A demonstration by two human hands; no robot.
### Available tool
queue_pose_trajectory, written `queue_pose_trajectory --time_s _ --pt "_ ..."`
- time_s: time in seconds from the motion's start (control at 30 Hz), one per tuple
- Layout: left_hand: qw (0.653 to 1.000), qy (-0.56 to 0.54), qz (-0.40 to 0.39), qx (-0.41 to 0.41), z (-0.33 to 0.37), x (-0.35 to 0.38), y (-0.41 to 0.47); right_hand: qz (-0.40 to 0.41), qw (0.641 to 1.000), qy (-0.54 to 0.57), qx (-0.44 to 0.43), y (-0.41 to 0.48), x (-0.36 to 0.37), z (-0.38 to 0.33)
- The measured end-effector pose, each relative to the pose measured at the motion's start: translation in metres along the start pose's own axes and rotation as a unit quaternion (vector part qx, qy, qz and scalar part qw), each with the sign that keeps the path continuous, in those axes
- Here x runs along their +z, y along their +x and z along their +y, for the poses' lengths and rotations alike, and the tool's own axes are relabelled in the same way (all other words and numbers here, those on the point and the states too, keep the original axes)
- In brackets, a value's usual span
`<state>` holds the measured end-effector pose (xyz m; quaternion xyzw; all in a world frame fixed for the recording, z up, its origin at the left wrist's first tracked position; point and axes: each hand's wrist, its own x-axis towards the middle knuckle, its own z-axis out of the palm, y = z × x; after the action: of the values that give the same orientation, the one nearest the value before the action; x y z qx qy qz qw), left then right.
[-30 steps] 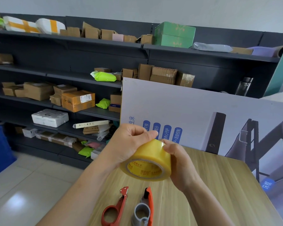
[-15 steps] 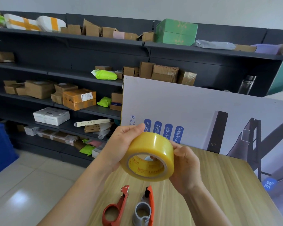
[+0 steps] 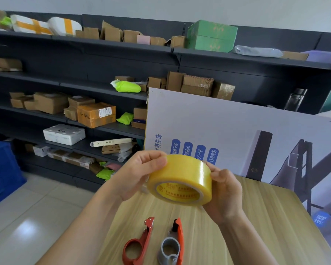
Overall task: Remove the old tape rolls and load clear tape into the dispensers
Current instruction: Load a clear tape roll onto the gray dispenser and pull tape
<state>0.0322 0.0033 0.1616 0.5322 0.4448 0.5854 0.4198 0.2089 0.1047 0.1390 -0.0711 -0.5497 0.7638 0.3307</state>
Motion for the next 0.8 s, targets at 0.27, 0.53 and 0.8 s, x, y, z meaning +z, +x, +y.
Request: queue_pose_trajectory --time_s 0.27,0.53,0.8 --pt "1.0 0.003 0.011 -0.027 0.006 0.004 -0.001 0.019 0.993 -0.117 -0.015 0.006 0.003 -0.003" --pt "0.995 0.077 -0.042 -0.046 0.015 0.009 -0.002 0.036 0.983 -0.178 -0.003 0.008 -0.001 -0.008" --pt "0.993 0.03 -0.101 -0.053 0.017 0.005 -0.003 0.061 0.996 0.022 0.063 0.005 -0.012 0.003"
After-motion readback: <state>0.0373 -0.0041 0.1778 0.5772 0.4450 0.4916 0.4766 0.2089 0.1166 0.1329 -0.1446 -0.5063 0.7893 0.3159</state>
